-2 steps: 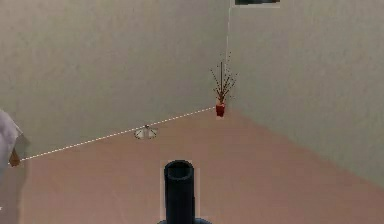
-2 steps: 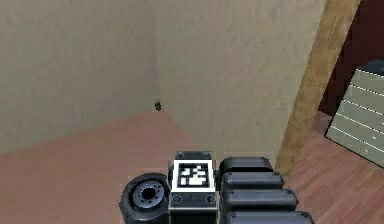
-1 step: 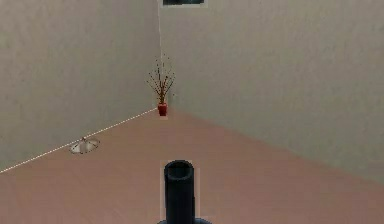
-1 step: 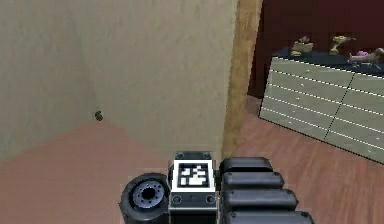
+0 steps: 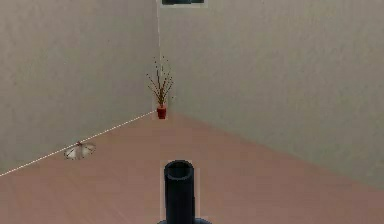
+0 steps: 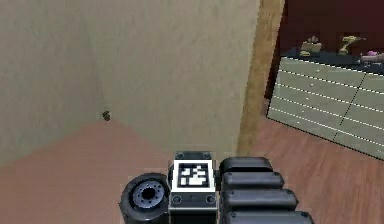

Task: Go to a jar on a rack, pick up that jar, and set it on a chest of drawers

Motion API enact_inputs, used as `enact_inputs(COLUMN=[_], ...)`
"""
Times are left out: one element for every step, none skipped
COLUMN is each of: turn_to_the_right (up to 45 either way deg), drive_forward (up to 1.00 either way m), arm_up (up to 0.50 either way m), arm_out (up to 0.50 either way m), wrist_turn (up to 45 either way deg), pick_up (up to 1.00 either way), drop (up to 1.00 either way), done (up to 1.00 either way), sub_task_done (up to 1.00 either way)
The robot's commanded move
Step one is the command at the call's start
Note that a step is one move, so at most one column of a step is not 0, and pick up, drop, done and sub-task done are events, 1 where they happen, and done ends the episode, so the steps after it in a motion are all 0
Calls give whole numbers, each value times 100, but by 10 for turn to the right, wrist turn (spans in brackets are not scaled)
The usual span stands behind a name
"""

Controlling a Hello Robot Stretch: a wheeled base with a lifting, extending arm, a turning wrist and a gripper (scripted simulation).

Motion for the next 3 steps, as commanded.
enact_inputs(turn_to_the_right=[-450,-450,-30], drive_forward=[0,0,0], arm_up=[0,0,0], arm_out=[0,0,0], wrist_turn=[0,0,0], pick_up=[0,0,0], drop=[0,0,0], done=[0,0,0], sub_task_done=[0,0,0])
